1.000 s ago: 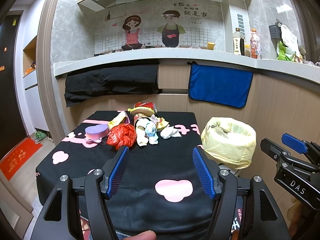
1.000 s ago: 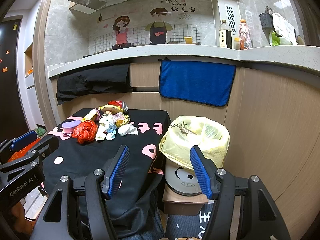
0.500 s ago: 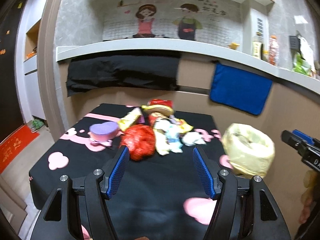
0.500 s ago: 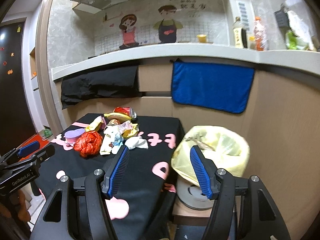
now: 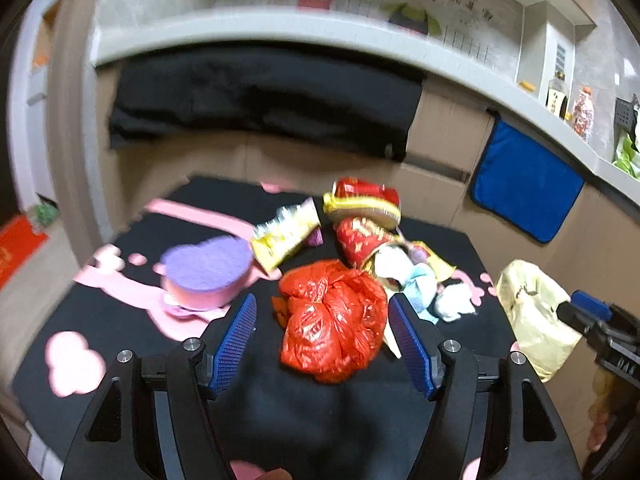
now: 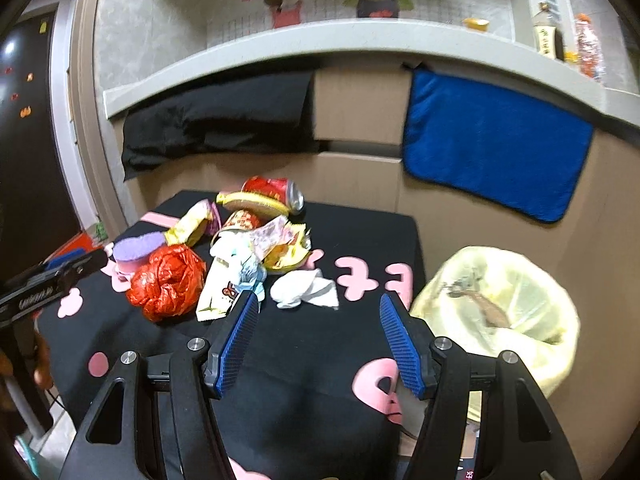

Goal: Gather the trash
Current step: 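Reach the left tool to the red plastic bag and grasp it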

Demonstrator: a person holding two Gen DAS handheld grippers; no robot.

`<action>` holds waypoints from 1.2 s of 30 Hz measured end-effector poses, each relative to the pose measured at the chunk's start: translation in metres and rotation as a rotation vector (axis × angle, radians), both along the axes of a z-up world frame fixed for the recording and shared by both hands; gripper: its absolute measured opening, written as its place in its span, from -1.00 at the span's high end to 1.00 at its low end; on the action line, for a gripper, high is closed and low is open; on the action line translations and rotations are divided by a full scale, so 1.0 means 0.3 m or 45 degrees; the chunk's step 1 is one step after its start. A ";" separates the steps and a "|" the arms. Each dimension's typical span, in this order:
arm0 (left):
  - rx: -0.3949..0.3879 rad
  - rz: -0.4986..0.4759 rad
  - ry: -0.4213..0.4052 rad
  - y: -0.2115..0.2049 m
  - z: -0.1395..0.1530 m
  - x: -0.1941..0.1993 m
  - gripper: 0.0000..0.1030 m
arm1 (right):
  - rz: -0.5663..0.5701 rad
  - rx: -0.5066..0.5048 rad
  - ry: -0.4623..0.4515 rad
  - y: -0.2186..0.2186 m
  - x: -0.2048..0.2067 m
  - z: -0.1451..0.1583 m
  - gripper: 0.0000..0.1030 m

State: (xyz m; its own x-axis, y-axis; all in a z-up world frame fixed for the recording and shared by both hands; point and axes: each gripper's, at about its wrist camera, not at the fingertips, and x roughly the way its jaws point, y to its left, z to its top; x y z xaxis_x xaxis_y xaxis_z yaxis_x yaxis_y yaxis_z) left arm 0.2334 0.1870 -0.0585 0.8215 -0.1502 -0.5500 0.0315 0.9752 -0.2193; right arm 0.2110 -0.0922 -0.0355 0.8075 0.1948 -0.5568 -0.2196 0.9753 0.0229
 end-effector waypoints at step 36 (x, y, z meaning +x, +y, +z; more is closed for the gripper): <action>-0.115 -0.011 0.096 0.109 -0.044 0.154 0.02 | -0.010 -0.003 0.224 0.036 0.176 -0.145 -0.16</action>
State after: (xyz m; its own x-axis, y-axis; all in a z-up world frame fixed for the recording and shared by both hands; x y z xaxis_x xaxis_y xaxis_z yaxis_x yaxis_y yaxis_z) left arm 0.2796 0.2196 -0.0717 0.7768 -0.2092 -0.5940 0.0201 0.9510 -0.3086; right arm 0.2638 -0.0813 -0.0789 0.6991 0.1876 -0.6899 -0.2047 0.9771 0.0583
